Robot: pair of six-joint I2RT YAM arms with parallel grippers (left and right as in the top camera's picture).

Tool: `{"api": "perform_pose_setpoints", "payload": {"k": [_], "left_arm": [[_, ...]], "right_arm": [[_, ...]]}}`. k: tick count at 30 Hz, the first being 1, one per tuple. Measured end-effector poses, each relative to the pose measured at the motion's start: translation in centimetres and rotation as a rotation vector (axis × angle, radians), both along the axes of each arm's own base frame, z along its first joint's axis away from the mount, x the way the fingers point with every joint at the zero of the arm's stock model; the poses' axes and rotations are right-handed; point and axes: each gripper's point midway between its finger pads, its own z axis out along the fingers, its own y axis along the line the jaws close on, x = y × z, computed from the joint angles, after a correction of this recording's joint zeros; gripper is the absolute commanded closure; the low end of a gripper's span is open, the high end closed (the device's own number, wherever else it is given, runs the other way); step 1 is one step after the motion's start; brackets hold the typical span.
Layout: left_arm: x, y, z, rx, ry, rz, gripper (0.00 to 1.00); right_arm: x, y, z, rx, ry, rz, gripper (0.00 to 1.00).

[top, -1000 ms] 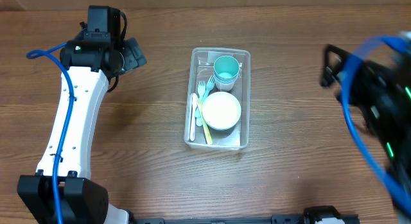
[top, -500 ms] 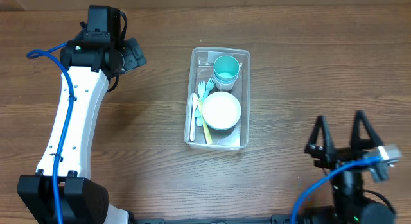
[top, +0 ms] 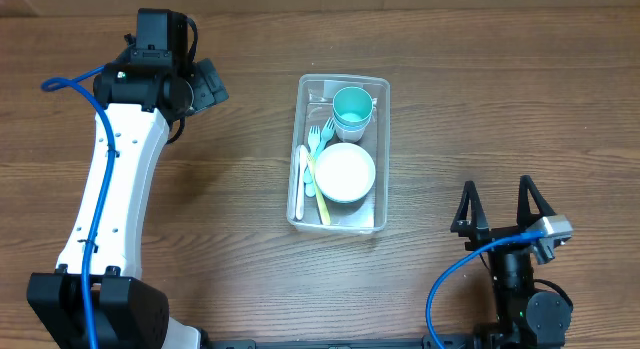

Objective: Pack container

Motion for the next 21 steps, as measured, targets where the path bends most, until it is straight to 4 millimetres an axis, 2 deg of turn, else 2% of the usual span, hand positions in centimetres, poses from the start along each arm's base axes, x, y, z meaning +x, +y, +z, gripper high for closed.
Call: {"api": "perform_pose_setpoints", "payload": {"k": [13, 21], "left_arm": [[0.0, 0.0, 0.0, 0.000, 0.000, 0.000, 0.00], [0.0, 0.0, 0.0, 0.000, 0.000, 0.000, 0.00]], "right_arm": [[0.7, 0.5, -6.7, -0.106, 0.235, 0.015, 0.00], [0.7, 0.5, -6.7, -0.123, 0.237, 0.014, 0.00]]}}
